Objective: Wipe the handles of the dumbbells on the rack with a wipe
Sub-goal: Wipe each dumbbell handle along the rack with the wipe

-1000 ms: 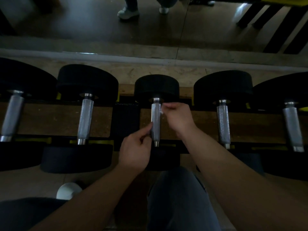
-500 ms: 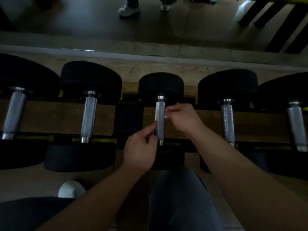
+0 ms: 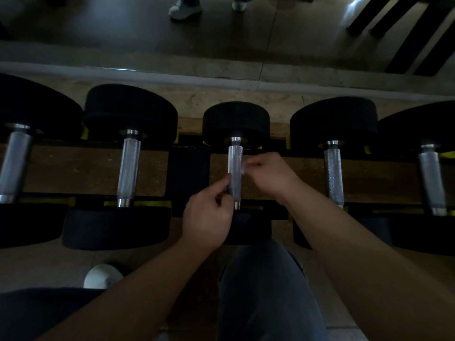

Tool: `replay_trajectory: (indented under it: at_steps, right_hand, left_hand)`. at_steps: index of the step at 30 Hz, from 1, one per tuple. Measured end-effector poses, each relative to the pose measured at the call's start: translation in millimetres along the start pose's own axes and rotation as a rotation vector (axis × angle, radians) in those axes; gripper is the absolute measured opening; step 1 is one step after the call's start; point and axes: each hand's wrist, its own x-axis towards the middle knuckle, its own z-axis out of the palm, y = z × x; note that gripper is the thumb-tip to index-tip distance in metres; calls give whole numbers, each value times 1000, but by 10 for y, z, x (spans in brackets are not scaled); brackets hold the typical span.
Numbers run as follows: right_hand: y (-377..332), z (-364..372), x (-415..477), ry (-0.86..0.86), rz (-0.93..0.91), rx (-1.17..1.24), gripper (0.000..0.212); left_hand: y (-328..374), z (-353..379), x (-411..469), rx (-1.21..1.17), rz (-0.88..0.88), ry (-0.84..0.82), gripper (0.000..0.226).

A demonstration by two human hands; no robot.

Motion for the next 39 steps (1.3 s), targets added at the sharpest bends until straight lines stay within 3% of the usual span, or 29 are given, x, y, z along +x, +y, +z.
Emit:
replay_trajectory:
  at_steps: [2, 4, 9, 11, 14, 17, 23, 28, 31, 34, 39]
  right_hand:
    - [106, 11, -101, -179, -6, -325, 11]
    - [194, 38, -131, -193, -26, -396, 12]
    - [178, 72, -29, 254, -204, -43, 6]
    - [142, 60, -3, 317, -350, -97, 5]
    - [186, 48, -72, 99, -487, -332, 10]
    - [213, 44, -157, -105, -497, -414, 11]
    - [187, 99, -90, 34, -452, -292, 10]
    - [331, 103, -105, 153, -577, -305, 11]
    - [335, 81, -128, 130, -600, -370, 5]
    - [332, 57, -194, 82, -503, -256, 10]
    - [398, 103, -241, 94, -398, -67, 19]
  left_hand:
    - [20, -3, -10, -10, 1, 3, 53]
    - [21, 1, -7, -13, 3, 10, 56]
    - [32, -3, -21, -2, 9, 4, 49]
    - [34, -3, -15, -12, 16, 8, 51]
    - [10, -5, -7, -19, 19, 3, 55]
    - [-13, 1, 2, -17, 33, 24, 54]
    - [-66, 29, 31, -33, 75, 44, 41]
    - [-79, 14, 92, -41, 66, 42, 30]
    - [-49, -49, 173, -8, 71, 22, 27]
    - [45, -124, 251, 75, 140, -14, 28]
    - [266, -228, 560, 164, 146, -96, 11]
